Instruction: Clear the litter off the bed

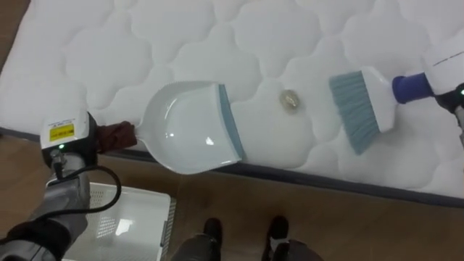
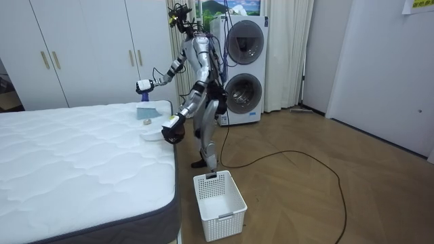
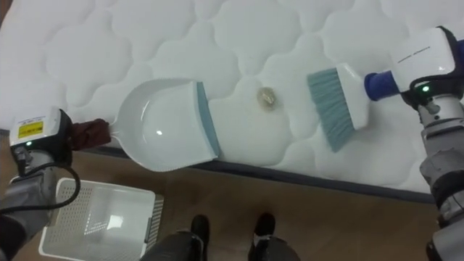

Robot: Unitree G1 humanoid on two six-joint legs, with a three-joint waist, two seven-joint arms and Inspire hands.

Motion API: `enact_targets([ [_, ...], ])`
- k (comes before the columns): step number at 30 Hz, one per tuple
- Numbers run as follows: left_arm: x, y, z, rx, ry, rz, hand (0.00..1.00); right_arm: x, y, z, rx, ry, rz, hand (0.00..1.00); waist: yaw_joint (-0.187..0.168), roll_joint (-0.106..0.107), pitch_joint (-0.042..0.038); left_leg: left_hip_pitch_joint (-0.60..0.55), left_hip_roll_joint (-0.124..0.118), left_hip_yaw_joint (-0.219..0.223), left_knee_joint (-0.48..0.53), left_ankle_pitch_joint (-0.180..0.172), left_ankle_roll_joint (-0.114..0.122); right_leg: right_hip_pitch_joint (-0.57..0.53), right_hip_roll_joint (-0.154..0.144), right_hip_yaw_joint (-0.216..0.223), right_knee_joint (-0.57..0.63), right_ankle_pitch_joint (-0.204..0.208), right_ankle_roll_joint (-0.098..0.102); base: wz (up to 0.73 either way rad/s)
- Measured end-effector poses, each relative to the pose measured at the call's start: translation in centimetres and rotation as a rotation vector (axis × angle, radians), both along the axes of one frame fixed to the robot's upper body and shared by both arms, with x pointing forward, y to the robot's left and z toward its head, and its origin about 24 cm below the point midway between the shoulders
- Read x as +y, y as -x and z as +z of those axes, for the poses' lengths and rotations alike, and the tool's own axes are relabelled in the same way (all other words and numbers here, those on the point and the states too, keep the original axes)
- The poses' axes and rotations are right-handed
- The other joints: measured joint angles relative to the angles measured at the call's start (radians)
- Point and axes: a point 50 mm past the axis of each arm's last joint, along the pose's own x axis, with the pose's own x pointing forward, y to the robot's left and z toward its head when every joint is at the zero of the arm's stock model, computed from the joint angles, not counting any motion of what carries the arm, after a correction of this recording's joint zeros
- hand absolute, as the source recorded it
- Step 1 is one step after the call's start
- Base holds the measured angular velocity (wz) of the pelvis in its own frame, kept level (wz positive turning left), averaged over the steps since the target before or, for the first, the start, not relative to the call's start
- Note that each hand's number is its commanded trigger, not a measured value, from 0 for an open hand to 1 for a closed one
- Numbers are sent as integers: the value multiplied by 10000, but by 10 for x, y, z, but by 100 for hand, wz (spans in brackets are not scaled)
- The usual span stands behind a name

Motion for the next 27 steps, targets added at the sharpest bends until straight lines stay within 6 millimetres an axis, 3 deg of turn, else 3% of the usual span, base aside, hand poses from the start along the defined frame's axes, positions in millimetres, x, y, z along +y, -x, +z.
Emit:
enact_targets([
  [9,-9,0,-5,105,70,-95,100,51,-5,-27,235,-669,1709,100,89,2,-3,8,-14,-61,34,-2,-6,20,-7,-8,79,-96,11,3],
  [21,-14,7,-12,275,187,-269,100,92,-7,-34,548,-967,3004,100,82,33,-32,92,-65,-47,111,-2,-7,24,-98,-18,283,-226,4,1],
  [27,-18,10,-17,504,451,-314,100,99,-4,-43,1116,-1318,2812,100,32,20,-46,187,-131,-153,36,1,-4,168,-117,-34,239,-235,23,1],
])
